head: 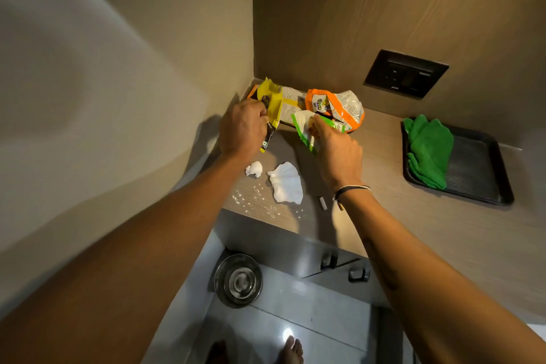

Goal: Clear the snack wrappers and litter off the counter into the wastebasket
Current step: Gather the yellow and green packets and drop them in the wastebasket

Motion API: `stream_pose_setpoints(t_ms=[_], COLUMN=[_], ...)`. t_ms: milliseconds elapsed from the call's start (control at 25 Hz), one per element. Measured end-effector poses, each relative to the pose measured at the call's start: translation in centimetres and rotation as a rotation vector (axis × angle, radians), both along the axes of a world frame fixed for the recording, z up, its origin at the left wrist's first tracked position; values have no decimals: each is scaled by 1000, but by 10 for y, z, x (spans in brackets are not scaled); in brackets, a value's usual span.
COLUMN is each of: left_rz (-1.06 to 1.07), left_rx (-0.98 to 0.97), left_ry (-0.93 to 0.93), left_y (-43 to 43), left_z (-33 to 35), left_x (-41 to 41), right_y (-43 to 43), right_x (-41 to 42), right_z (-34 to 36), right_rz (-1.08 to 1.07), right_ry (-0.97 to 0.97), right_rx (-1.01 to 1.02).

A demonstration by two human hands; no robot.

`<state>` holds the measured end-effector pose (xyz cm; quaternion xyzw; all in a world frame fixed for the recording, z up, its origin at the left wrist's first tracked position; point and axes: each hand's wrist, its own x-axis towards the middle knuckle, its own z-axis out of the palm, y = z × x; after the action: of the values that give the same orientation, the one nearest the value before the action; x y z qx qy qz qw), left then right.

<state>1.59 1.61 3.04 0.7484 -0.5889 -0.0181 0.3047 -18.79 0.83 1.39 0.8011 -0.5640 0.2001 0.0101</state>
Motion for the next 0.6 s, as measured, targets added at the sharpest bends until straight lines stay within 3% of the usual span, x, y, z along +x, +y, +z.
stream_pose_setpoints(t_ms=[280,400,600], left_rz=[81,158,242], left_rx=[-331,-353,-259], left_ry=[282,308,439], left_y=[96,161,264], left_z=[24,7,-63], left_x=[-1,9,16], right_y=[92,151,229], right_x=[29,40,37], right_z=[14,-7,-63], right_rz=[80,194,486], right_ry=[-317,-428,-358], right_rx=[-287,-215,-152])
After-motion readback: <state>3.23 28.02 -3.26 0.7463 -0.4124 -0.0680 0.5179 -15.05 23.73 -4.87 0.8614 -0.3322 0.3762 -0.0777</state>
